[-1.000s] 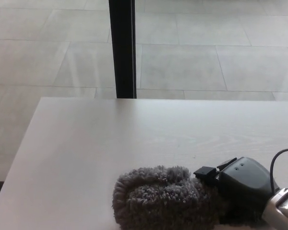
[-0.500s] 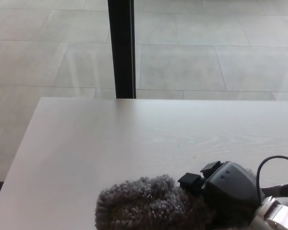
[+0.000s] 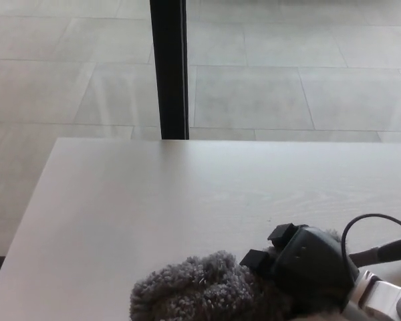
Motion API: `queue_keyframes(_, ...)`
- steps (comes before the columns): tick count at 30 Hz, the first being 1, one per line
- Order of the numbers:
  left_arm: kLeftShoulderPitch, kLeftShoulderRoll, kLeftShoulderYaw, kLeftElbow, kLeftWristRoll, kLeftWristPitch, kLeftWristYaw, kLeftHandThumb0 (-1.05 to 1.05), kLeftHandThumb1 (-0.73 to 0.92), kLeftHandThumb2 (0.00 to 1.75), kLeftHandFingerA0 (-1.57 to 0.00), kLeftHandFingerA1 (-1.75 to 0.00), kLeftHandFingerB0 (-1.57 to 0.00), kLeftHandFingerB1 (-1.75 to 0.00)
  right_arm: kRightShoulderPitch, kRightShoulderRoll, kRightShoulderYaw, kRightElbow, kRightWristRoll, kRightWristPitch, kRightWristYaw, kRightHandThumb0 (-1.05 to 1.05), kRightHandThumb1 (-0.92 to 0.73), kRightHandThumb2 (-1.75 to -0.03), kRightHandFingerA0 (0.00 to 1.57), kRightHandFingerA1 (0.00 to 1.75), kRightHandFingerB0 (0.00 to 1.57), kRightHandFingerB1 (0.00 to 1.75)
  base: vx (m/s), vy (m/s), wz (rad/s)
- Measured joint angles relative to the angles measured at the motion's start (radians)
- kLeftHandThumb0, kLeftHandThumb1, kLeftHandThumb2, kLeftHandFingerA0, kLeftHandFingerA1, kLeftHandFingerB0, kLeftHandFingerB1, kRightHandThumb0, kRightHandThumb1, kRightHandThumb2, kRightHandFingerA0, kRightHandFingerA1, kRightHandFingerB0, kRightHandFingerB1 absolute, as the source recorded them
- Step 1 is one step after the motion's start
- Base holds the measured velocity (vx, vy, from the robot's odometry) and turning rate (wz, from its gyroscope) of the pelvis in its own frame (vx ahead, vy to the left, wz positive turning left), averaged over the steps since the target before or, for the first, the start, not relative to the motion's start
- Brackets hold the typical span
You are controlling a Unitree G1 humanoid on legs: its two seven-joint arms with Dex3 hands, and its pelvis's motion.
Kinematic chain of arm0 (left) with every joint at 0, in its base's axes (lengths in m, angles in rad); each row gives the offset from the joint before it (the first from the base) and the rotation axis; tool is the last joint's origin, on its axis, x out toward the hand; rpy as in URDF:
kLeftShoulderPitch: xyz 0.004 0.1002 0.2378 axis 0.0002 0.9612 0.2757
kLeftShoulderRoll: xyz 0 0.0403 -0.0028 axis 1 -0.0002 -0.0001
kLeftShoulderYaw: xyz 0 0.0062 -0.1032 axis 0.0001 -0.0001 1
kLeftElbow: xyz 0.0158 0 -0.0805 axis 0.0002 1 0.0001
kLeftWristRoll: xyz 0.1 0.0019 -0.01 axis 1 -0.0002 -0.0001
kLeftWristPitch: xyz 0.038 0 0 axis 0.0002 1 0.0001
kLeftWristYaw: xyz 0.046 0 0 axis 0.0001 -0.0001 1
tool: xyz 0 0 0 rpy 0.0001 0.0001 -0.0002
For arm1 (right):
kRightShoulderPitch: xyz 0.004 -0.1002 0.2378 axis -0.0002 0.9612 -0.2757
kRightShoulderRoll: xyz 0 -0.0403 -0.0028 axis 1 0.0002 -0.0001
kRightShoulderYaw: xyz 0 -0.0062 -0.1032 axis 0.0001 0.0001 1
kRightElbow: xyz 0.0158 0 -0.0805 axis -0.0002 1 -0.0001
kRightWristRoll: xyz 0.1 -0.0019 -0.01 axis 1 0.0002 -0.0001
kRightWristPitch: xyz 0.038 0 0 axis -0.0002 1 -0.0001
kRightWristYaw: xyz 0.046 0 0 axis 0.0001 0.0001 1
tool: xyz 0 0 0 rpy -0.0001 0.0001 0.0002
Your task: The robot uses its right hand to pick up the duster kept in the middle of the desk and use it to wipe the desk by swiping its surface twice
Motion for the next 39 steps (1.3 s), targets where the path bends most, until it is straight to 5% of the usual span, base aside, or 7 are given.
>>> queue_keyframes(1, -0.002, 0.000, -0.001, 0.000, 0.000, 0.000, 0.000, -0.84, 0.15, 1.73, -0.88, -1.47, -0.81, -1.36, -0.007, 0.006, 0.000, 0.012, -0.001, 0.014, 0.000, -0.36, -0.43, -0.90, 1.22, 1.34, 0.87, 0.95, 0.00, 0.000, 0.00)
queue_keyframes(4, -0.005, 0.000, -0.001, 0.001, 0.000, 0.000, 0.000, -0.90, 0.42, 1.62, -0.84, -1.39, -0.81, -1.30, -0.020, 0.014, -0.001, 0.036, -0.002, 0.046, 0.001, -0.37, -0.63, -0.60, 0.91, 1.74, 0.84, 1.11, 0.00, 0.000, 0.00)
queue_keyframes(15, -0.010, 0.000, 0.000, 0.005, 0.000, 0.000, -0.004, -0.88, 0.33, 1.55, -0.94, -1.38, -0.89, -1.30, -0.058, 0.040, -0.029, 0.169, 0.001, 0.195, 0.024, -0.42, -0.49, -0.91, 1.20, 1.38, 0.85, 1.09, 0.00, 0.000, 0.00)
queue_keyframes(16, -0.010, 0.000, -0.001, 0.005, 0.000, 0.000, -0.005, -0.86, 0.34, 1.55, -0.94, -1.38, -0.89, -1.29, -0.059, 0.040, -0.036, 0.179, 0.002, 0.207, 0.028, -0.35, -0.62, -0.58, 0.91, 1.75, 0.82, 1.05, 0.00, 0.000, 0.00)
queue_keyframes(32, -0.008, 0.000, -0.019, 0.006, 0.000, 0.000, -0.011, -0.76, 0.41, 1.60, -0.97, -1.33, -0.84, -1.26, -0.055, -0.029, -0.138, 0.353, 0.026, 0.406, 0.115, -0.41, -0.41, -0.84, 1.10, 1.36, 0.72, 1.01, 0.00, 0.000, 0.00)
queue_keyframes(33, -0.007, 0.000, -0.019, 0.006, 0.000, 0.000, -0.011, -0.92, 0.13, 1.75, -0.89, -1.41, -0.74, -1.32, -0.053, -0.040, -0.142, 0.363, 0.027, 0.416, 0.123, -0.38, -0.61, -0.57, 0.75, 1.75, 0.65, 1.03, 0.00, 0.000, 0.00)
queue_keyframes(39, -0.002, 0.000, -0.021, 0.006, 0.000, 0.000, -0.012, -0.91, 0.21, 1.70, -0.89, -1.37, -0.76, -1.29, -0.036, -0.098, -0.167, 0.416, 0.036, 0.478, 0.181, -0.35, -0.56, -0.55, 0.78, 1.74, 0.63, 0.73, 0.00, 0.000, 0.00)
